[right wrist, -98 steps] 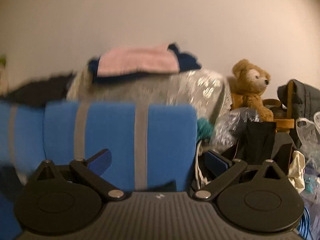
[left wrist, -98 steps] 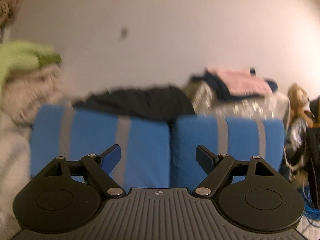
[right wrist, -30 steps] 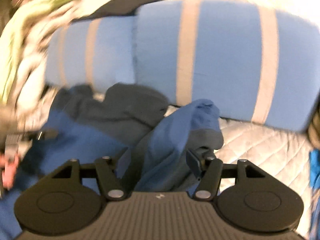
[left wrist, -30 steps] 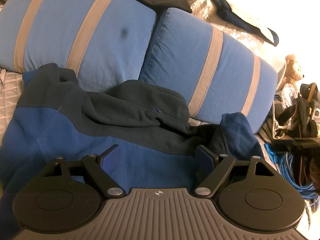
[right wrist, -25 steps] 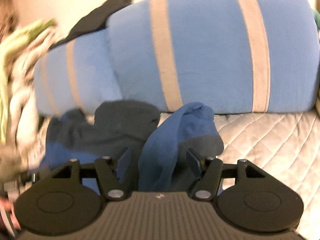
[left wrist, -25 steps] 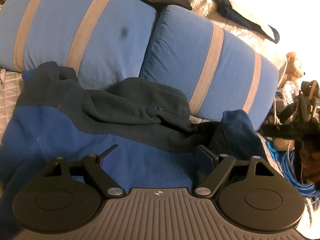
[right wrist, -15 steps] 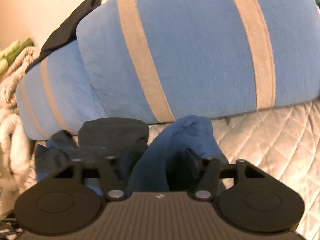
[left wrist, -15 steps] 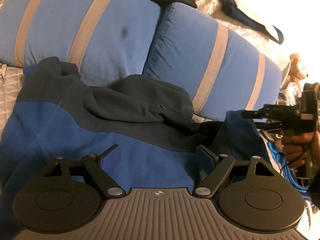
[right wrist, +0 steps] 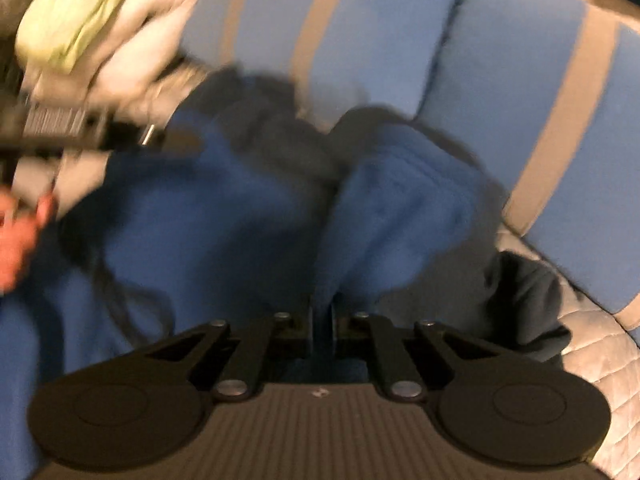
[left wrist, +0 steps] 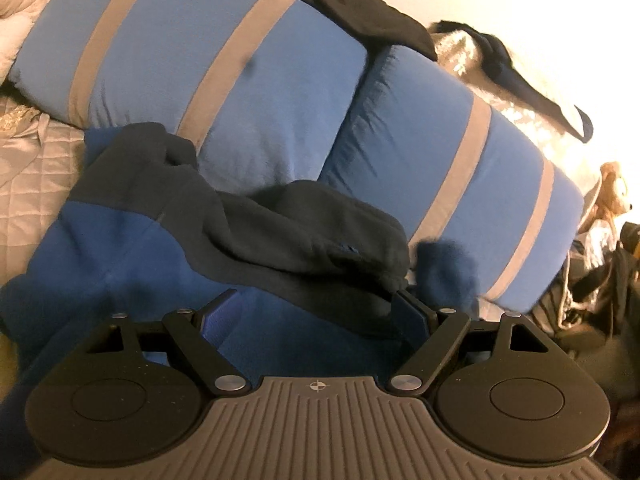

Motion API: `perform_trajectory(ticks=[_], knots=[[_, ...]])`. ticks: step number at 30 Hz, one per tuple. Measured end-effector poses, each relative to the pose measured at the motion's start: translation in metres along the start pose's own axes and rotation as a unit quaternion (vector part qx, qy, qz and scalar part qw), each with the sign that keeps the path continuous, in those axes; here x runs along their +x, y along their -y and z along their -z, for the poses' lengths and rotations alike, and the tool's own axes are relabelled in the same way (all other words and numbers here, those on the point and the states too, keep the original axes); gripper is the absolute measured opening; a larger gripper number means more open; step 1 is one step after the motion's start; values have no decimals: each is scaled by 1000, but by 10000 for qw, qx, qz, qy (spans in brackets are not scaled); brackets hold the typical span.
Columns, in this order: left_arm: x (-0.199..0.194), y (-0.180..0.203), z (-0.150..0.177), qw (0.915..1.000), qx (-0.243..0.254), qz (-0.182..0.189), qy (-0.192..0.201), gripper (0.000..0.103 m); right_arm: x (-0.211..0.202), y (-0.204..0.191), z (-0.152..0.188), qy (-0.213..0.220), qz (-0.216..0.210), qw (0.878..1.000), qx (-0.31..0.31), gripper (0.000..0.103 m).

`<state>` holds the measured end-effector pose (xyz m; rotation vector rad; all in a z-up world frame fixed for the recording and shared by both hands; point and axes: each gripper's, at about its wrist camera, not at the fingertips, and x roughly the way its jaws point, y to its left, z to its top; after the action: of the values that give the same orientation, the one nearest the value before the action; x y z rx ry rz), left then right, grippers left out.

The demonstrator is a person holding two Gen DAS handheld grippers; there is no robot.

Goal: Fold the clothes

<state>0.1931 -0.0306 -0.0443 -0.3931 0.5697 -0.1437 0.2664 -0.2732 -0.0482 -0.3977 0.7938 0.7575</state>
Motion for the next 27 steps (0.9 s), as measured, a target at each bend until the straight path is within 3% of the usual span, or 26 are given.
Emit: perform_trajectory(ticks=[4, 5, 6, 7, 12, 17, 27], knots=[[-4, -5, -2, 9998, -139, -37, 122, 82, 4, -19, 7, -344, 81, 9985, -414, 15], [-5, -6, -3, 9997, -175, -46, 152, 82, 3, -22, 5, -347, 89, 9983, -459, 23], [-5, -7, -3, 9996, -211, -56, 182, 82, 1, -24, 3, -349, 97, 9981, -504, 40], [-6, -8, -4, 9994, -264, -68, 208, 82, -1, -26, 1, -338, 108, 9978, -557, 46], [-10, -19, -8, 9976, -586, -177, 324, 82, -5, -40, -23, -128, 140, 9949, -988, 62], [-9, -23, -10, 9969, -696, -189, 302, 82, 11, -58, -40, -256, -87, 9888, -1465, 63], [-6, -19, -8, 9982, -543, -159, 219, 82, 69, -46, -58, -630, -404, 9922, -996, 57]])
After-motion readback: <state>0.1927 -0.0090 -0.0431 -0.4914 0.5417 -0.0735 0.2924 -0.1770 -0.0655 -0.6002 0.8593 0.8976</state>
